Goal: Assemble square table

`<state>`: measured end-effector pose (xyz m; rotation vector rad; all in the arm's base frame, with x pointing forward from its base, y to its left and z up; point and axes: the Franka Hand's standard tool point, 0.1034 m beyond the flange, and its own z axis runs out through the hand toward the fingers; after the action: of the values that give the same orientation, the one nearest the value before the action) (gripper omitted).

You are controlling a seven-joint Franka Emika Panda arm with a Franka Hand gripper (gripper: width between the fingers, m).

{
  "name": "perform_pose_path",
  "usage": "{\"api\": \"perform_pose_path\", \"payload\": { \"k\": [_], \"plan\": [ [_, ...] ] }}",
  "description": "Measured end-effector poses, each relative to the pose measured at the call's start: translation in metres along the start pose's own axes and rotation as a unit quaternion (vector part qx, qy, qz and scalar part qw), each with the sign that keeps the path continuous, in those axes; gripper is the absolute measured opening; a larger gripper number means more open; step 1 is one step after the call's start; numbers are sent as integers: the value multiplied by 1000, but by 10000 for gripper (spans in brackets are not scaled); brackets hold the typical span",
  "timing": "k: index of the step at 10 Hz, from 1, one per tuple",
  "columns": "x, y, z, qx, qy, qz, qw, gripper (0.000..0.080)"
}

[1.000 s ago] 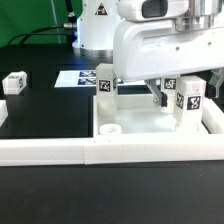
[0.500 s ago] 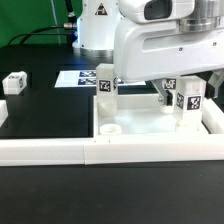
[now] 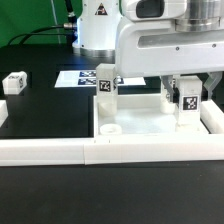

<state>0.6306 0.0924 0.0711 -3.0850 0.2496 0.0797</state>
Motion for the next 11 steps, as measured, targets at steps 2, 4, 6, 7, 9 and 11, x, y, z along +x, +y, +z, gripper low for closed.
{"api": "perform_pose_path", "payload": {
  "k": [2, 4, 6, 7, 9, 11],
  "plan": [
    [2, -4, 1, 11, 13, 131, 991, 289],
    [1, -5, 2, 41, 25, 273, 961, 291],
    [1, -8, 2, 44, 21, 321, 946, 291],
    [0, -9, 2, 46, 19, 345, 937, 291],
    [-1, -13, 3, 54, 11, 414, 909, 291],
    [-3, -16, 4, 72, 4, 565, 822, 291]
  ]
}}
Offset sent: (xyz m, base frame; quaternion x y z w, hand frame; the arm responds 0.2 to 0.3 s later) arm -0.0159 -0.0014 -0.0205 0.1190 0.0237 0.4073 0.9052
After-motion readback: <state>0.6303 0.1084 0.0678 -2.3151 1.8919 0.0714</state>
